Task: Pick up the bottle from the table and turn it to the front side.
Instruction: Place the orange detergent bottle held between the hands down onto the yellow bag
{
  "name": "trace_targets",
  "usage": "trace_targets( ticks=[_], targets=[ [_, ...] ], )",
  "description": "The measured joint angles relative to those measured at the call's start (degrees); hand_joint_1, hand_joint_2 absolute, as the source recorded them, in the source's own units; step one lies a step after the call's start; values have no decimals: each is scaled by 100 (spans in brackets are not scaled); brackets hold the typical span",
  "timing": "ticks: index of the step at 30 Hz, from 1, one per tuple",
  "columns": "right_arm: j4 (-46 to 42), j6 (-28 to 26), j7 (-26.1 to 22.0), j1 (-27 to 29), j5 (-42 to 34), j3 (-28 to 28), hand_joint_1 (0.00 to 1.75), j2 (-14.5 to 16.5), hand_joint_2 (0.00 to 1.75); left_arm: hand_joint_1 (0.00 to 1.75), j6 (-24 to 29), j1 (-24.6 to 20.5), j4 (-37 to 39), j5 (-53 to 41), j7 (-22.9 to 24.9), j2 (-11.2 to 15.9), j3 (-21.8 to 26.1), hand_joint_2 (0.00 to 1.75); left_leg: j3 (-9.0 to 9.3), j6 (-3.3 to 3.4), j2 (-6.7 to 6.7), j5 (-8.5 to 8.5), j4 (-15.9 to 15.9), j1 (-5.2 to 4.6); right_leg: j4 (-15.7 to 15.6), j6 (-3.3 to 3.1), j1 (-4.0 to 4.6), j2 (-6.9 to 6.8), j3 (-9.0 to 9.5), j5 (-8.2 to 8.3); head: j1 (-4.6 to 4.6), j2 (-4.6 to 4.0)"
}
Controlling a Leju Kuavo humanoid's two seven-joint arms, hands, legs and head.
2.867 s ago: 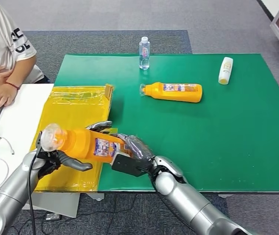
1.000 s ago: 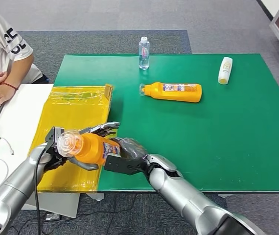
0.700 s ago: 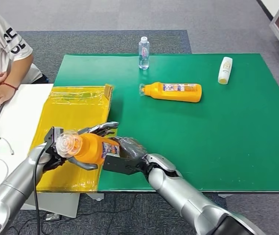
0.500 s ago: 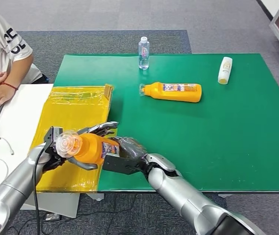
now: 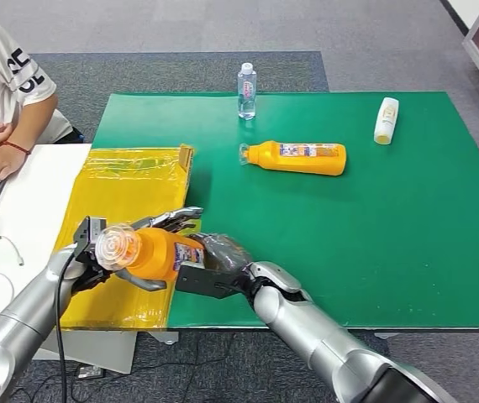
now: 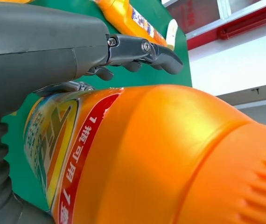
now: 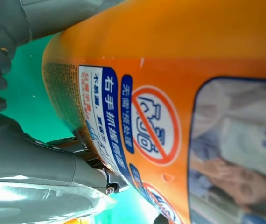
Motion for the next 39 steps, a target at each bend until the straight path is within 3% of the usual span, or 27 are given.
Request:
trace_targets(
  ticks=[8,9,12,13,32,34,38,39],
  targets=[
    [43,53,0,-18,5,-26,175,8,175,1,32,-5,-33,-1,0,3,-1,175,1,-1,1,0,0,0,0,0,0,1,1,0,-1,0],
    [55,56,4,-20,4,-34,175,10,175,17,40,-5,-36,0,-1,3,-1,175,2,-1,1,0,0,0,0,0,0,1,2,0,-1,0],
    [120,69,55,-25,17,-77,175,12,175,147,68,-21,-62,4,-2,-2,1,175,2,0,0,0,0,0,0,0,0,0,5,0,-1,0],
    [153,74,83,-21,29,-89,175,8,175,175,79,-28,-77,-3,3,-5,-2,175,2,0,0,0,0,0,0,0,0,0,5,0,3,0],
    [409,218,-3,-30,-124,-206,171,4,175,175,160,69,-211,-32,30,-60,59,175,0,-3,9,2,0,0,0,-7,0,6,-4,8,-4,0],
    [417,301,-75,-34,-218,-226,148,4,175,175,151,70,-230,-32,34,-76,72,175,0,-3,8,2,0,0,0,-7,0,5,-4,9,-4,0],
    [434,512,-238,-16,-491,-314,20,4,175,175,124,83,-258,-31,35,-126,97,175,0,-3,8,2,0,0,0,-6,0,5,-4,9,-5,0],
    [438,583,-287,-7,-594,-356,3,4,175,175,117,86,-269,-32,35,-140,101,175,0,-3,8,2,0,0,0,-6,0,5,-4,9,-5,0]
  ],
)
